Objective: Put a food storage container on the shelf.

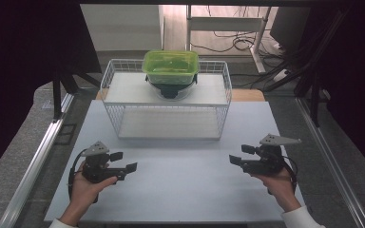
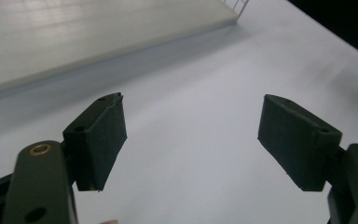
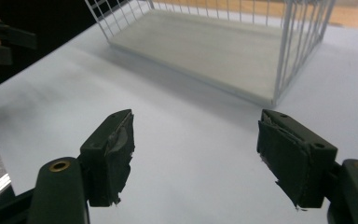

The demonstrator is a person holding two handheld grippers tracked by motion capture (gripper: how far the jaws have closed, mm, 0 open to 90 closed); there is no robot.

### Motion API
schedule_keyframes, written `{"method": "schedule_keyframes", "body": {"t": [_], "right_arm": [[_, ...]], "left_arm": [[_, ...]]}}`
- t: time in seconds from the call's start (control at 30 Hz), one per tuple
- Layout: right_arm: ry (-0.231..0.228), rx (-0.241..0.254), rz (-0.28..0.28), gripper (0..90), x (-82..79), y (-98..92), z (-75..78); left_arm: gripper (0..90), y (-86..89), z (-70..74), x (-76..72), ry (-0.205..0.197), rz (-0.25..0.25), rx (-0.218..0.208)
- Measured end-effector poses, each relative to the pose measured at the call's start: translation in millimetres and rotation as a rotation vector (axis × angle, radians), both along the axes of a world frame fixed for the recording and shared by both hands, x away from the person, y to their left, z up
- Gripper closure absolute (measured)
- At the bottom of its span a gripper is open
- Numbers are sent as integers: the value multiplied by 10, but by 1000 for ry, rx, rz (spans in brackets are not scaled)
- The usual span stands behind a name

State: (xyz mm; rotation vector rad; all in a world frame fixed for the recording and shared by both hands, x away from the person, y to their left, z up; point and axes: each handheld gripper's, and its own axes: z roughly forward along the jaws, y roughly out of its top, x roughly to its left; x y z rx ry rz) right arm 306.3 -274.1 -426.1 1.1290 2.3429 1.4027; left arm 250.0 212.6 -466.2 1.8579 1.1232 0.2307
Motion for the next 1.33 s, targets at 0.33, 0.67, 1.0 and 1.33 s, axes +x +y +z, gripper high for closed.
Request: {"method": "schedule_keyframes", "body": {"t": [0.33,0.67,1.0,1.33], "right_arm": [[25,-92,-4,270,-135,32,-297],[14,-76,-21,270,-153,-1,-310],[18,-66,-28,270,-146,-32,-316],[19,-68,-34,270,-149,-56,-326]], "left_arm": [[224,-76,-155,-109,12,-15,72],[220,-38,-144,-107,5,-4,64],[220,-29,-161,-94,11,0,63],[219,-26,-172,-71,16,4,61]]}}
